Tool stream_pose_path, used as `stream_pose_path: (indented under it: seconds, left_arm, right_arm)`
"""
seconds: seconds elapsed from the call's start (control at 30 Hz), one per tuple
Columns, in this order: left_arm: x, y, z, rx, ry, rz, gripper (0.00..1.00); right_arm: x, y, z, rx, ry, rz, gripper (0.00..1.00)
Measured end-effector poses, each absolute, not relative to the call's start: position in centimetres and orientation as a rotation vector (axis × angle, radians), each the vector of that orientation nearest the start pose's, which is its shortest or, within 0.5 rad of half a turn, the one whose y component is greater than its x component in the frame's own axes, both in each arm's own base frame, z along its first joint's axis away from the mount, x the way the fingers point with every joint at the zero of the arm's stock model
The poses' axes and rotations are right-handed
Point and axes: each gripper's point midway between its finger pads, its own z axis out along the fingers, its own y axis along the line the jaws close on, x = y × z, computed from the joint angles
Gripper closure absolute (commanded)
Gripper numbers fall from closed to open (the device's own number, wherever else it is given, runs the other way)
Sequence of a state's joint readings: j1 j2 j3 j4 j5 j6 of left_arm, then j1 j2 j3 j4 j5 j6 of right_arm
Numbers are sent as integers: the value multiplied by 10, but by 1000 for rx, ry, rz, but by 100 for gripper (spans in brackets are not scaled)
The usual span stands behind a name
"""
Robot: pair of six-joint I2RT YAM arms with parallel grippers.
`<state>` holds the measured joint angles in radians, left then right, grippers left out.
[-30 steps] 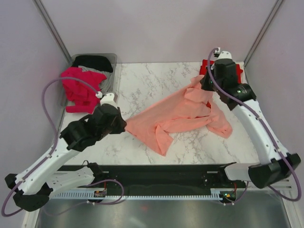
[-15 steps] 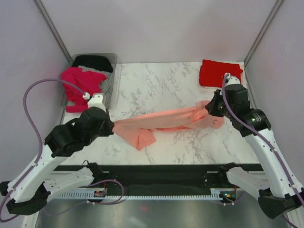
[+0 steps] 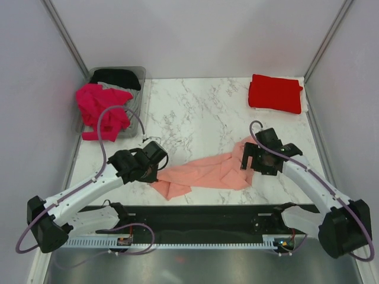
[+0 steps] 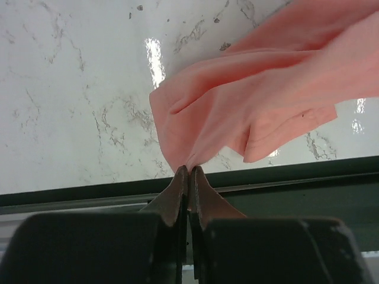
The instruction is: Fold and stack the t-shirts
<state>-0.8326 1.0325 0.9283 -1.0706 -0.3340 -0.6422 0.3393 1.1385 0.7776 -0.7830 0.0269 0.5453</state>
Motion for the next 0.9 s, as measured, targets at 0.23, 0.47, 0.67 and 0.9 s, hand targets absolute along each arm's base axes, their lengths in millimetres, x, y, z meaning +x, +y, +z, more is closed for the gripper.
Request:
stream_pose_path:
  seconds: [0.23, 0.47, 0.67, 0.9]
  left_arm:
    - [166, -125, 129, 121, 2613, -37, 98]
    - [168, -128, 119, 112, 2607, -52, 98]
    - [169, -128, 128, 93, 2559, -106, 98]
    - [168, -127, 134, 71, 2527, -143, 98]
  right_arm:
    - [205, 108, 111, 379, 2518, 407, 16]
    - [165, 140, 61, 233, 2705, 374, 21]
    - [185, 152, 57, 190, 2700, 271, 25]
    - [193, 149, 51, 187, 2683, 191, 30]
